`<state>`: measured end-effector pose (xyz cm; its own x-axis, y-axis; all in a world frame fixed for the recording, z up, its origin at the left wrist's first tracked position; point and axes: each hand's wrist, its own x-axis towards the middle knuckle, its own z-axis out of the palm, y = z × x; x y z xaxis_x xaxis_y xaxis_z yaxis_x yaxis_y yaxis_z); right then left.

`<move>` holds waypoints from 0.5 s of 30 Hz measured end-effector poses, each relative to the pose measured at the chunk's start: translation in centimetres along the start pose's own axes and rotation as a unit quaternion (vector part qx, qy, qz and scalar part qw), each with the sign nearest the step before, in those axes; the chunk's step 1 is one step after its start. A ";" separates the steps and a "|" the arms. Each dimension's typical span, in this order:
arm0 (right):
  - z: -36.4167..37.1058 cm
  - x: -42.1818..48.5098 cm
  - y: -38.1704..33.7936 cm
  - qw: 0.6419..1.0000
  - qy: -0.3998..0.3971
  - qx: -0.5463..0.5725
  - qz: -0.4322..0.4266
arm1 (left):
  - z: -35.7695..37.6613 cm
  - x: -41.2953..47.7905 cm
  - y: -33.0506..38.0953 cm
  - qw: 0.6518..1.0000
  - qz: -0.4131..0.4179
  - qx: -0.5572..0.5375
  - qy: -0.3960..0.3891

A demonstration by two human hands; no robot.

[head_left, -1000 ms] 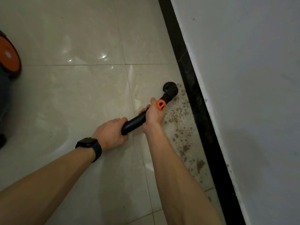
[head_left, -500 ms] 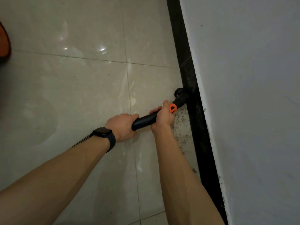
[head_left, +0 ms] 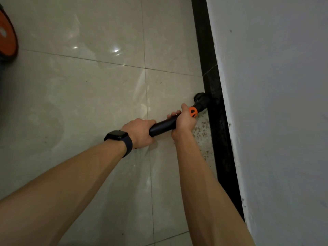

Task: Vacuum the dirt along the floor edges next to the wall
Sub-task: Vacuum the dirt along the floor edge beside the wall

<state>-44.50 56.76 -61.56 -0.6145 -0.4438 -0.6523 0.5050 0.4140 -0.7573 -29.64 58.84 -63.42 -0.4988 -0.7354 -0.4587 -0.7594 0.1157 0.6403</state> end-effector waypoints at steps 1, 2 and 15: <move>0.0 -0.1 0.3 1.000 -0.002 -0.003 -0.005 | -0.1 -0.4 -0.3 1.000 0.000 0.003 0.003; 0.2 -0.3 0.6 1.000 -0.008 -0.004 -0.008 | -0.2 -0.8 -0.7 1.000 -0.001 0.010 0.009; 5.5 -5.9 5.3 0.984 -0.155 -0.085 0.023 | -2.2 -7.9 -7.8 0.994 -0.079 0.016 0.078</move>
<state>-34.83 57.23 -61.88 -0.3666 -0.6316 -0.6832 0.4022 0.5545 -0.7285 -18.84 62.29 -63.48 -0.3032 -0.8405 -0.4491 -0.8370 0.0096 0.5471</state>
